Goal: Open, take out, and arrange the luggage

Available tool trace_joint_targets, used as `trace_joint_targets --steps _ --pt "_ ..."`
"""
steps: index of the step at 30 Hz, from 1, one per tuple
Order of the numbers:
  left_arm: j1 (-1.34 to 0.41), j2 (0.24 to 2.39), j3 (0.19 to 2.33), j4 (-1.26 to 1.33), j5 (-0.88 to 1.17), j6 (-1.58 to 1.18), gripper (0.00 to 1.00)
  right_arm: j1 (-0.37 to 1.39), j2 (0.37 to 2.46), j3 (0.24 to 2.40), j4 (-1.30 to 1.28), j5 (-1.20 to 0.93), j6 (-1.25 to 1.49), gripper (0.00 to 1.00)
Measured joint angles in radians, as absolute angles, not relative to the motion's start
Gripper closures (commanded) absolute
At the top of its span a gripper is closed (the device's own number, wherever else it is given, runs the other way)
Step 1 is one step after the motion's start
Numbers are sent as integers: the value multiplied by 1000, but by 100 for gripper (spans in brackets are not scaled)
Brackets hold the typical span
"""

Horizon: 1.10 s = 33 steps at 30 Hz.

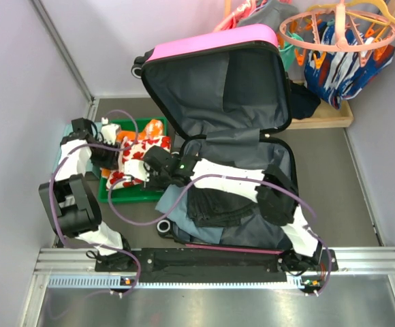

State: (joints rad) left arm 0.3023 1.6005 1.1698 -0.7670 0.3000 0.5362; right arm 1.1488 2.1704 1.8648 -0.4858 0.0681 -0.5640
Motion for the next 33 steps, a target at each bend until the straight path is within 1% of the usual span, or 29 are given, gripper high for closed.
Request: trace_joint_targets --steps 1,4,5,6,10,13,17,21,25,28,33 --pt "302 1591 1182 -771 303 533 57 1150 2141 1851 -484 49 -553 43" --pt "296 1538 1236 -766 321 520 65 1150 2037 1798 -471 4 -514 44" --pt "293 1523 1241 -764 325 516 72 1150 2008 1790 -468 -3 -501 44" --pt "285 1489 1243 -757 329 512 75 1150 1973 1779 -458 -7 -488 45" --pt "214 1409 1232 -740 351 499 78 1150 1864 1752 -429 -6 -425 48" --pt "140 1409 1202 -711 355 498 83 1143 1808 1702 -407 9 -376 48" --pt "97 1522 1201 -682 303 485 85 1123 1760 1602 -380 38 -308 48" --pt "104 1653 1205 -616 151 480 86 1096 1733 1484 -367 61 -254 48" --pt "106 1723 1209 -560 39 480 87 1071 1710 1399 -364 87 -196 48" --pt "100 1738 1209 -545 16 480 85 1049 1674 1339 -352 103 -161 48" --pt "99 1737 1209 -544 25 476 79 1031 1615 1302 -340 125 -123 47"
